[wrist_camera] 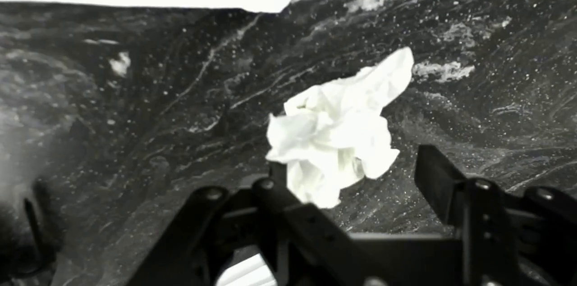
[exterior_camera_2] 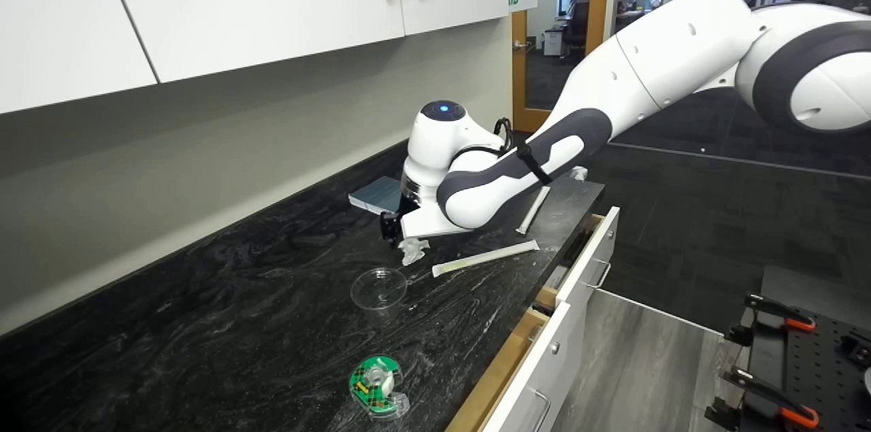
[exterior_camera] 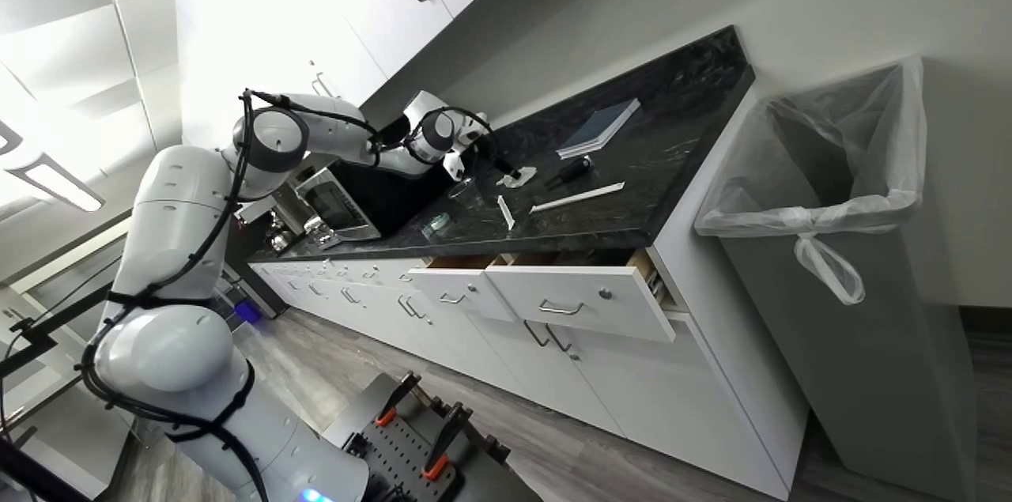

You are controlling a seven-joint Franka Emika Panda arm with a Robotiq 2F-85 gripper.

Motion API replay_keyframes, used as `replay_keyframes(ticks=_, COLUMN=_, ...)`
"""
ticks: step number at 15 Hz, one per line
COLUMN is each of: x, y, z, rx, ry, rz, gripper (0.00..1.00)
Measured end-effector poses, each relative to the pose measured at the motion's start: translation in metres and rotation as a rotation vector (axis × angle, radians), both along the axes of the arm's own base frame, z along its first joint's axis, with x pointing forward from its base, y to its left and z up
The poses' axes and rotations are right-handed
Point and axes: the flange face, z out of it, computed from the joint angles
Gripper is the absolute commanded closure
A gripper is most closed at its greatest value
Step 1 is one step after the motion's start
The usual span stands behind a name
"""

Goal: Put the paper in the bin

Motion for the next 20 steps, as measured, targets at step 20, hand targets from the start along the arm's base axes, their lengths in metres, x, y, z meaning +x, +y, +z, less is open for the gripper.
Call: replay_keyframes(ticks=20, x=0.01, y=-0.098, z=0.077, rx=-0.155, ry=-0.174, rz=-0.183, gripper=1.0)
